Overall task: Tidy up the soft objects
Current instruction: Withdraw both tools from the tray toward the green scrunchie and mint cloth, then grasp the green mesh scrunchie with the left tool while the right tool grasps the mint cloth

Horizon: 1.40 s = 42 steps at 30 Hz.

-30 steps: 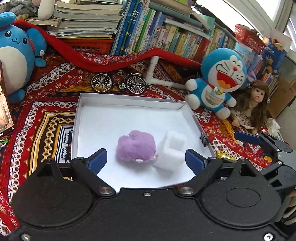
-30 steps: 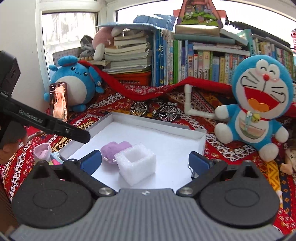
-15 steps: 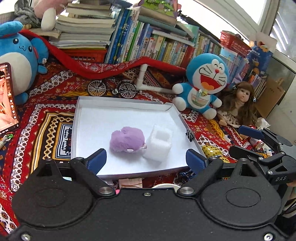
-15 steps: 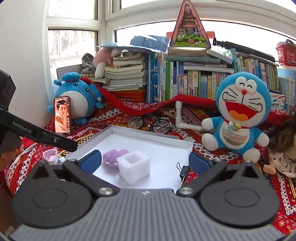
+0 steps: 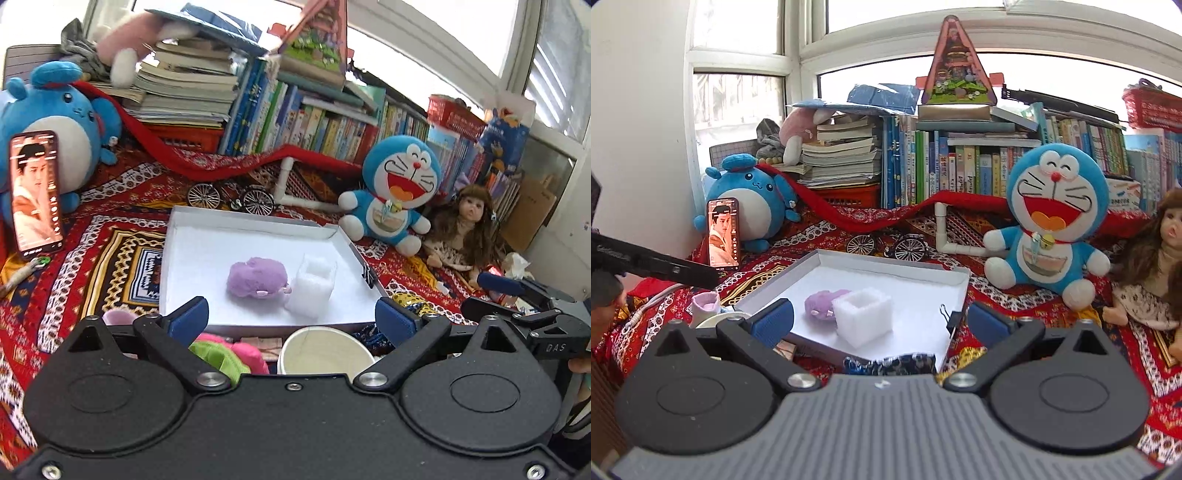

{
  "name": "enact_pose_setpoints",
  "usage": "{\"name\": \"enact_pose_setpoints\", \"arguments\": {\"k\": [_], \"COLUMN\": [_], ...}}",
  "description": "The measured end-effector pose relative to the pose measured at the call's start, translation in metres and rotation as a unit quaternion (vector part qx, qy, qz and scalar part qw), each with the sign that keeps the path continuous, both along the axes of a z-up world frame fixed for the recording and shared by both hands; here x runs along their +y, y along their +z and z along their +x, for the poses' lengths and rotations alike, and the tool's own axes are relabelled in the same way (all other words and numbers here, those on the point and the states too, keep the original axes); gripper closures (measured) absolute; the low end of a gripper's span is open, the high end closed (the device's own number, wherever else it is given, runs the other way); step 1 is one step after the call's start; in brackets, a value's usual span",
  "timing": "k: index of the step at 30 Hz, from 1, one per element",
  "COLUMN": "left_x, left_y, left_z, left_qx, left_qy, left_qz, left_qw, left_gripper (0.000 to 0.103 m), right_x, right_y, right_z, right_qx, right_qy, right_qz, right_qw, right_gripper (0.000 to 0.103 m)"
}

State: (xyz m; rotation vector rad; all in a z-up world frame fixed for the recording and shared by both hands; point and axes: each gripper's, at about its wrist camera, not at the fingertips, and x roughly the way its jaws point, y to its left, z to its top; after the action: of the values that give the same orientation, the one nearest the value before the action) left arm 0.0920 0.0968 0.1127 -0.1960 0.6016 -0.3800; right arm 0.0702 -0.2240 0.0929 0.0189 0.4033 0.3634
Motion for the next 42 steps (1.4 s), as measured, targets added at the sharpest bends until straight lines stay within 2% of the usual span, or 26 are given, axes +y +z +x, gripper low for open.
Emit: {"name": "enact_pose_setpoints", "arguments": {"k": [11, 18, 24, 32, 42], "left_x": [0.017, 0.010, 0.008, 0.012, 0.001], "left_y": [-0.015, -0.034, -0.053, -0.077, -0.092], "left_z": [-0.040, -0.055, -0.061, -0.057, -0.058], "left_qx": [-0.027, -0.059, -0.068, -0.040, -0.052], "left_qy": [0.043, 0.068, 0.079, 0.103, 0.133], "left_qz": [0.021, 0.085, 0.116, 0.111, 0.119], "left_qw": [0.9985, 0.9923, 0.9877, 0.9877, 0.9825], "left_gripper": [0.005, 0.005, 0.005, 0.006, 0.010], "right_x": [-0.011, -0.008, -0.003, 0.003, 0.008], "right_y": [-0.018, -0.033, -0.045, -0.062, -0.075], "right_z": [-0.025, -0.040, -0.052, -0.060, -0.070], "right_qx": [-0.008, -0.022, -0.030, -0.019, -0.033], "right_qy": [-0.037, -0.051, -0.054, -0.058, -0.076], "right_qz": [0.005, -0.019, -0.044, -0.051, -0.067], "right_qw": [0.999, 0.998, 0.997, 0.997, 0.994], "right_gripper": [0.000, 0.000, 0.000, 0.000, 0.000]}}
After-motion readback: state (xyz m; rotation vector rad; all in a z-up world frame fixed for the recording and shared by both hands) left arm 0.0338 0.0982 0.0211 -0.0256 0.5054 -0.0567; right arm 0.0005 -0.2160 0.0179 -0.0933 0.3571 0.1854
